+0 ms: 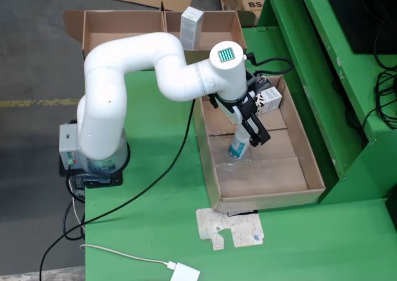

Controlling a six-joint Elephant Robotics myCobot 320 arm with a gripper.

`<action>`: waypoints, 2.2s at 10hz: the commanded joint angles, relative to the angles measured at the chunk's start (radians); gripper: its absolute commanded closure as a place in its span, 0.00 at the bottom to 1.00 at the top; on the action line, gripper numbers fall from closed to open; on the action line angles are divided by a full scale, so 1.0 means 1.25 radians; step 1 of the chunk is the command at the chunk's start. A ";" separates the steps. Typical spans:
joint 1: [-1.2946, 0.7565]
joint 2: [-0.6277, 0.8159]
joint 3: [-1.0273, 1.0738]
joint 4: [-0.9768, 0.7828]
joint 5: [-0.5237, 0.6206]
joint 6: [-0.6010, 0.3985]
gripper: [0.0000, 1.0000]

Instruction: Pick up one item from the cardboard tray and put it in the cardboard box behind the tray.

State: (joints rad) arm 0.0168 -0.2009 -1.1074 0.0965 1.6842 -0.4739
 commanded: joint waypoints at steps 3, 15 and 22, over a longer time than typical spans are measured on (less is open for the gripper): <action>0.156 0.027 -0.001 0.011 -0.045 0.077 0.00; 0.069 -0.270 0.217 0.048 -0.006 0.060 0.00; 0.050 -0.334 0.294 0.009 0.002 0.041 0.00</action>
State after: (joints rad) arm 0.0873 -0.6381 -0.7700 0.0981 1.6797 -0.4156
